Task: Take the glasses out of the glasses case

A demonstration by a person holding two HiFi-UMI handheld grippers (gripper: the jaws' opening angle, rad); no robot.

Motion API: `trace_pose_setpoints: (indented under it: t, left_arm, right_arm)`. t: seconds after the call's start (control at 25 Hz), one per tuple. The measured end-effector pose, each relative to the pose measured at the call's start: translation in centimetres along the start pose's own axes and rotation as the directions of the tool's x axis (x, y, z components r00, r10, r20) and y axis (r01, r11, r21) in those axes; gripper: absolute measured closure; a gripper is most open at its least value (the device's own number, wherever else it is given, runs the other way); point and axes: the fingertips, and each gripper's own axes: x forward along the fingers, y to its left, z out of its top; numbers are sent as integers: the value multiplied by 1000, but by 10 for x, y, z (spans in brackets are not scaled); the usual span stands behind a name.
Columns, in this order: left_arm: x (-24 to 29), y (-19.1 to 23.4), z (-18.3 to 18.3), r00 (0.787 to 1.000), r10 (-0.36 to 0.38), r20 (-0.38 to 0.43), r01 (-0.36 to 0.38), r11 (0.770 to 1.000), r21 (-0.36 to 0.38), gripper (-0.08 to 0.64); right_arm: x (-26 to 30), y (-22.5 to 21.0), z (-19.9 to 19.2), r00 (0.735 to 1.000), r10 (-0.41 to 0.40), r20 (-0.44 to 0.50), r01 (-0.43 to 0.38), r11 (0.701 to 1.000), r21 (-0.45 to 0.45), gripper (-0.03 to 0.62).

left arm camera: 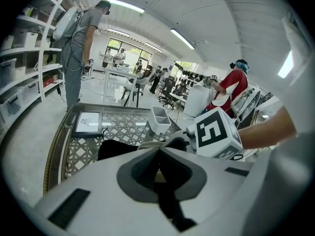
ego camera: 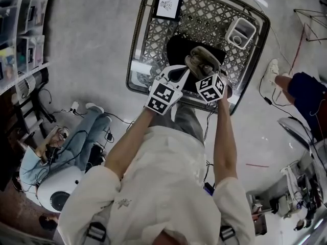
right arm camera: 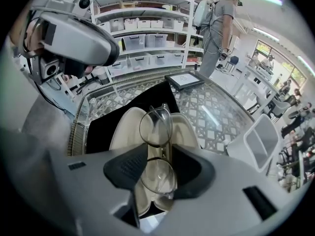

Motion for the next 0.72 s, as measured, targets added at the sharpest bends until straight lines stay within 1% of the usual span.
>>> trace_pose_setpoints:
  t: [0.08, 0.48, 0.72]
  left_arm:
    - [-2, 2, 2, 1000, 4, 4, -4, 1000, 4, 551]
    - [-4, 0, 4, 1000, 14, 16, -15, 1000, 19, 551]
    - [-9, -2, 9, 999, 22, 33, -23, 999, 33, 551]
  right_arm:
    - [-1, 0, 3, 1000, -11, 8, 11, 1000, 1, 460]
    - [-8, -2, 5, 998, -32, 45, 31, 999, 14, 463]
    - [-29, -6, 10, 992, -78, 97, 73, 996, 56, 465]
